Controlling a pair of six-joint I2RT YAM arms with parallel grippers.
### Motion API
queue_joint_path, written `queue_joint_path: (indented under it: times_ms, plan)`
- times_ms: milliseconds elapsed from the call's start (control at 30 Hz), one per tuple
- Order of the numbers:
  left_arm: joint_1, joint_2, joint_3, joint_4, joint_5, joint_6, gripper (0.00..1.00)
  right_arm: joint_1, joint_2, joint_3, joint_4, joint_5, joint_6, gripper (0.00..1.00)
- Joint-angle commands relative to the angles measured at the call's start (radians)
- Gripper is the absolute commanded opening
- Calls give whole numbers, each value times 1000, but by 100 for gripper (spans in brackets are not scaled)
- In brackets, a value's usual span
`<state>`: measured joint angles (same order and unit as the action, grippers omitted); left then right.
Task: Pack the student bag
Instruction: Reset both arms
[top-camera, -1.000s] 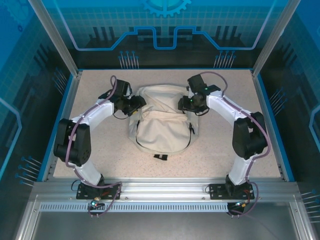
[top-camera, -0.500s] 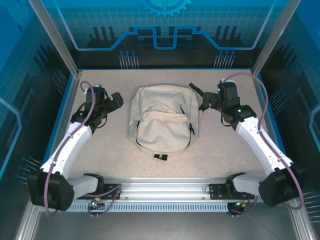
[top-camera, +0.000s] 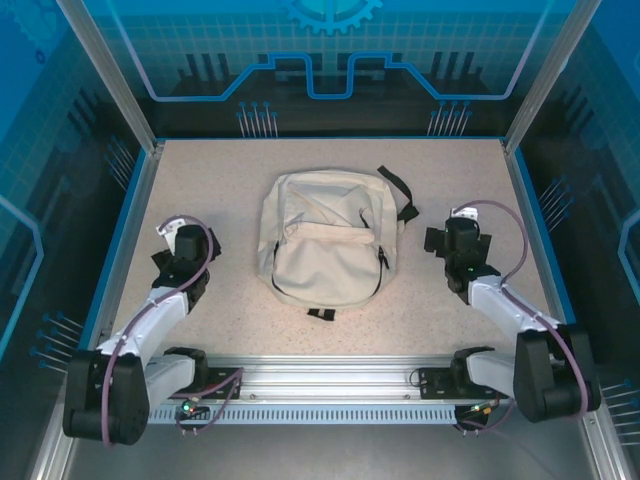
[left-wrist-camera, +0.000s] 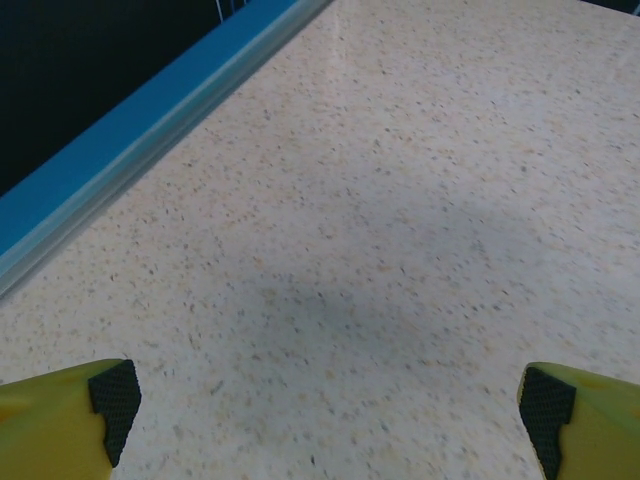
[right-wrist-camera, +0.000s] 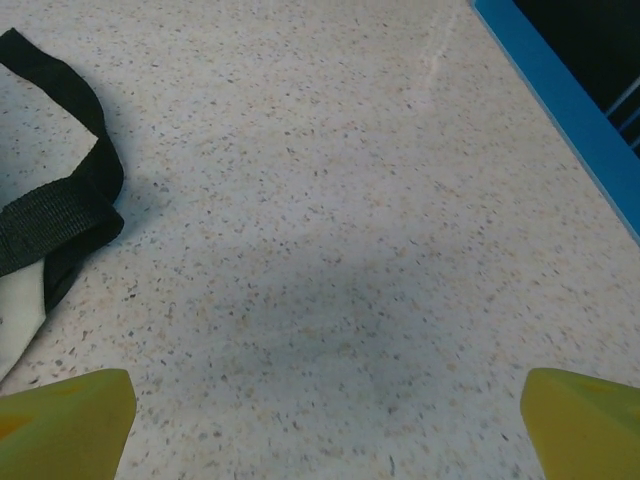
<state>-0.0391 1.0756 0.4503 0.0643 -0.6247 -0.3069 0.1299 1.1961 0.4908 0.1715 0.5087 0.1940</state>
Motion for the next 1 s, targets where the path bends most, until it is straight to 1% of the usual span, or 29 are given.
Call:
queue_joint_path:
  times_ms: [0,100,200,300,400,533,600,700,800,833,867,967]
  plan:
    - [13,59,-58,289,7,115,99,-5,53,-29,269,-9,-99,100]
    - [13,95,-101,430,107,187,99,-15,90,-54,352,-61,-125,100]
    - [16,117,-153,580,229,219,99,-23,114,-84,448,-129,-137,100]
    - [18,154,-188,705,303,235,99,-37,146,-102,518,-191,-143,100]
    - [19,187,-193,767,348,262,99,-41,191,-116,588,-244,-154,100]
    - [25,241,-181,829,410,279,99,-42,231,-122,636,-279,-163,100]
    - [27,284,-169,856,415,272,99,-41,249,-126,657,-274,-161,100]
    - [27,383,-161,950,426,268,99,-40,271,-132,689,-274,-166,100]
    - [27,453,-146,983,424,269,99,-40,297,-134,715,-269,-165,100]
    - [27,468,-143,993,421,268,99,-37,294,-127,696,-266,-163,100]
    - [27,482,-141,1001,414,269,99,-36,299,-121,690,-263,-166,100]
    - [27,477,-115,944,390,264,99,-32,305,-84,629,-231,-156,100]
